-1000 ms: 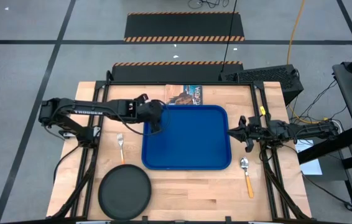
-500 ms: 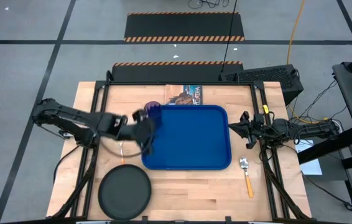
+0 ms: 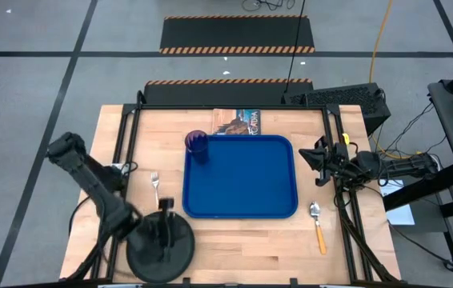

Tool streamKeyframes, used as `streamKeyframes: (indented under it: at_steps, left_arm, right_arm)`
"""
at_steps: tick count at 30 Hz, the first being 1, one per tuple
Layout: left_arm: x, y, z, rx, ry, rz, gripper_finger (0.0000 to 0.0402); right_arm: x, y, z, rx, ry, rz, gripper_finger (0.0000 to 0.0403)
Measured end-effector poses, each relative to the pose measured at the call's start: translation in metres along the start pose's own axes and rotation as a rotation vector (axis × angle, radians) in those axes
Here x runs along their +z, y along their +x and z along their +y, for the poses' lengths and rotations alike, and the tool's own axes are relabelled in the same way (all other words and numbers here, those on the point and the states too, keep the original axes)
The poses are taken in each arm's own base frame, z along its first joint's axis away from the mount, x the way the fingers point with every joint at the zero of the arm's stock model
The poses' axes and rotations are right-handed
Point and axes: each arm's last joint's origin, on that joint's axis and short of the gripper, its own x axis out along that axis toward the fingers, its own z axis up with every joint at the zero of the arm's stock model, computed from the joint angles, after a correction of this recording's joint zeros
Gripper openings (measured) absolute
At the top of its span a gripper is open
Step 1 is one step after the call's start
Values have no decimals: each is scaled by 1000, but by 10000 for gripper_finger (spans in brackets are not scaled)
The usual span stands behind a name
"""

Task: Pick and place plate/cup/fork/spoon on tray
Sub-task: Put the black plate on the blue serving tray to the bottom right of the purple glass

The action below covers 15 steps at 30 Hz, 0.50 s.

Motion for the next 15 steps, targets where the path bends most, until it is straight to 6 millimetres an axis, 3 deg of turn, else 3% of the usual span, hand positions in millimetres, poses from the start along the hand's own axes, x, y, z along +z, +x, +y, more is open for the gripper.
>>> streamKeyframes:
  at_steps: [9, 15]
  left_arm:
    - [-43, 30, -63, -106, -114, 166, 147]
    - [-59, 41, -102, -258, -121, 141, 148]
  right_arm:
    - [3, 0, 0, -9, -61, -28, 0]
    - [0, 1, -1, -52, -69, -10, 0]
